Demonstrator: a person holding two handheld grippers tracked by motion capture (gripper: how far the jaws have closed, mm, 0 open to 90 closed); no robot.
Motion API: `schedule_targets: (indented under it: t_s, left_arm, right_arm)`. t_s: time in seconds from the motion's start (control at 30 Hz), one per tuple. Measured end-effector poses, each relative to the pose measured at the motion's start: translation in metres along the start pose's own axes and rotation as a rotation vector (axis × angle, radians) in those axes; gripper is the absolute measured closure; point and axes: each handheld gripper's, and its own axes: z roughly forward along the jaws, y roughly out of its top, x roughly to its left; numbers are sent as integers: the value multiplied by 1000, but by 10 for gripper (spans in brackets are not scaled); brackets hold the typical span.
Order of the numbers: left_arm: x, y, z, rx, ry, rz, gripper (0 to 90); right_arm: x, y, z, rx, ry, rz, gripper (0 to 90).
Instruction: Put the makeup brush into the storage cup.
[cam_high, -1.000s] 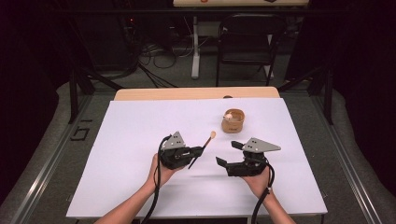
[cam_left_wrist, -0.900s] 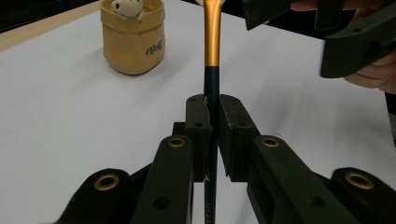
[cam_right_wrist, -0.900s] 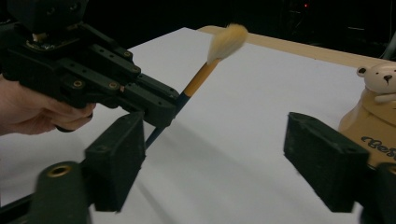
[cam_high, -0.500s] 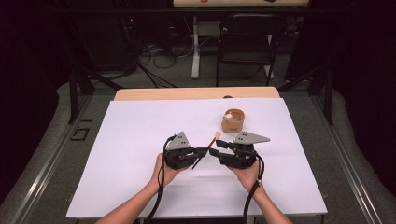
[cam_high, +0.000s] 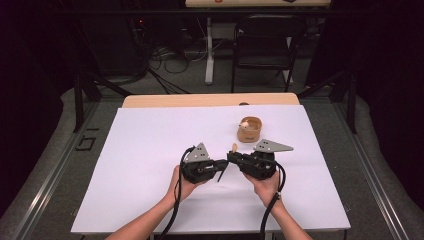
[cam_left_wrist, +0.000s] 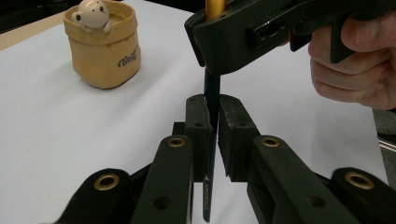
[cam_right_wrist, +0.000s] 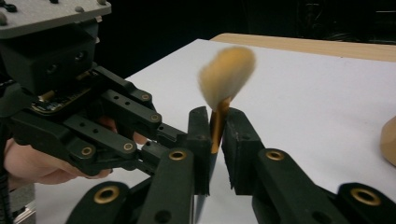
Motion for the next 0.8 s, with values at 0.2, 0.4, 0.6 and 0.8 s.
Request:
schedule_targets:
  t_s: [0.2, 0.4, 0.6, 0.8]
  left_arm:
    - [-3, 4, -2, -2, -14, 12, 828]
    - [1, 3, -5, 25, -34, 8, 746]
    - [5, -2, -7, 61, -29, -18, 554]
    - [9, -7, -14, 90, 1, -31, 307]
  right_arm:
    - [5, 3, -3, -6, 5, -21, 841]
    - [13, 5, -5, -4, -13, -81, 843]
    - [16, 6, -7, 12, -43, -120, 844]
    - [16, 6, -10, 21, -63, -150, 844]
